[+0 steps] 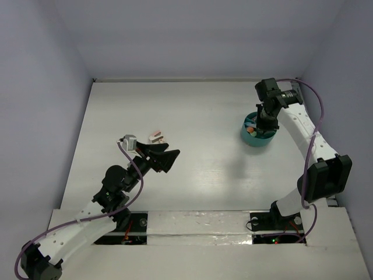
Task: Sort the stationery into containers
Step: Place the scissors in the storage box.
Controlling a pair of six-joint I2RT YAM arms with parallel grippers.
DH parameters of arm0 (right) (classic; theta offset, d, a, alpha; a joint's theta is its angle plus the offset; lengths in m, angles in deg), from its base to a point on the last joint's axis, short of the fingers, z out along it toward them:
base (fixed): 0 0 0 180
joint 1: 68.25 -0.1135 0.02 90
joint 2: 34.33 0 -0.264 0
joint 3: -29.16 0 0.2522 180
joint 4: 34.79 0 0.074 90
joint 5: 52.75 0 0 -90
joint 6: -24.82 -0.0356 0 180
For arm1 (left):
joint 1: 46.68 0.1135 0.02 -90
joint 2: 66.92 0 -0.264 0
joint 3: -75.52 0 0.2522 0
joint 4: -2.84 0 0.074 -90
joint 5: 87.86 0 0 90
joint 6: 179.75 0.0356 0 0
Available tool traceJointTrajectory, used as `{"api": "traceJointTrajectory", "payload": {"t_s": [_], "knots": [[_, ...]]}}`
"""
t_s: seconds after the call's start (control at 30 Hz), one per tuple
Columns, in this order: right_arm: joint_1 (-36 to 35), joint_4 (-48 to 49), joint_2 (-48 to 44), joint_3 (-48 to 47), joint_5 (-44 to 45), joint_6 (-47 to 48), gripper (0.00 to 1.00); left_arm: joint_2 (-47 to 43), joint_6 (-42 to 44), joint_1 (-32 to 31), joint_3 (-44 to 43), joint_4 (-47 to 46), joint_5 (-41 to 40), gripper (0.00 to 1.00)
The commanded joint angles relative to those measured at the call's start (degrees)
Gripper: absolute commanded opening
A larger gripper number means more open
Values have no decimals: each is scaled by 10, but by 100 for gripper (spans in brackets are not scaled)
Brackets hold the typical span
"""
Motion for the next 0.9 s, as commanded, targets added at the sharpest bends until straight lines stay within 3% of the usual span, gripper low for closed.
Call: {"api": "traceJointTrajectory", "payload": {"t_s": [0.0, 0.3, 0.87], "knots": [[4, 37, 3, -21, -27, 14, 0, 3, 1, -4, 3, -35, 9, 78], [4, 66, 23, -27, -74, 19, 0, 8, 1, -4, 4, -37, 6, 78], [4, 94, 62, -6, -64, 46, 0, 40, 2, -4, 4, -51, 10, 78]]}}
